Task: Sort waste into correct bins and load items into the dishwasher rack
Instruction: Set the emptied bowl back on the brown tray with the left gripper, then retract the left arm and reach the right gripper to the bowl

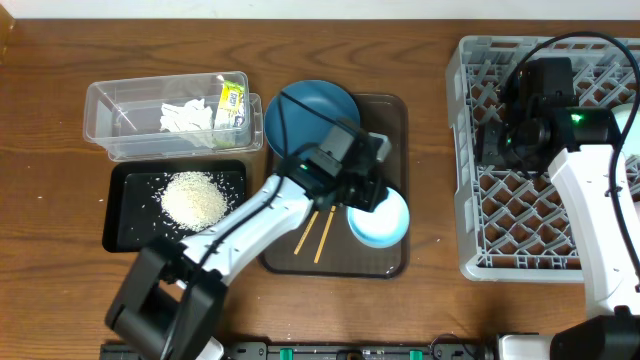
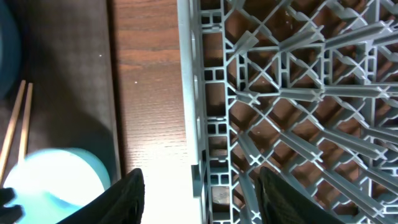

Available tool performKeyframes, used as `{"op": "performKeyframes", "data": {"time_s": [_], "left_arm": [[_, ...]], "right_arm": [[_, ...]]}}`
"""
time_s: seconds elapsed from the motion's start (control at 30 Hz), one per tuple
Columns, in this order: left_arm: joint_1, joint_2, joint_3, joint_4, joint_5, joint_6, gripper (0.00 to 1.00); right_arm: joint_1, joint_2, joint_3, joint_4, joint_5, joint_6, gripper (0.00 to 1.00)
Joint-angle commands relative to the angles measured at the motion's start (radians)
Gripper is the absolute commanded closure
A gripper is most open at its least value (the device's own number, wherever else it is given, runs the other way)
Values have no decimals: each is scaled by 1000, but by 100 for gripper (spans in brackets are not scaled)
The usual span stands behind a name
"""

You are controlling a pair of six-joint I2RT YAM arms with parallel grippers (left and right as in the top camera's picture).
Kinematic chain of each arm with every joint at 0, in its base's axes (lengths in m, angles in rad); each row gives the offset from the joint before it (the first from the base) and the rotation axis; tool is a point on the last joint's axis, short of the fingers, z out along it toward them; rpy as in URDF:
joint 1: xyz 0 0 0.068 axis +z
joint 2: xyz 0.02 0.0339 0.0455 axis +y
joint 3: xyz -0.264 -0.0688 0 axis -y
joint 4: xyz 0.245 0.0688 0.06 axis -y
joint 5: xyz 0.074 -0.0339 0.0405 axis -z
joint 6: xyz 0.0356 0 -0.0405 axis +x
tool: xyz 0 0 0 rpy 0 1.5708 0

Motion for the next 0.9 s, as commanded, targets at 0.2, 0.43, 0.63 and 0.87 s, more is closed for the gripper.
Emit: {"op": "performKeyframes", "data": {"time_s": [0.2, 0.43, 0.63, 0.87], "left_arm": [[283, -249, 6, -340, -14, 14, 66], [562, -356, 6, -623, -116, 33, 65], [704, -369, 6, -700, -144, 33, 58], [729, -367, 6, -708, -144, 32, 51]], "right_arm": [[28, 1, 2, 6, -172, -13, 38], [128, 1, -41, 23, -183, -42, 39], [235, 3, -153, 82, -183, -42, 39], [335, 3, -335, 206, -198, 16, 43]]}}
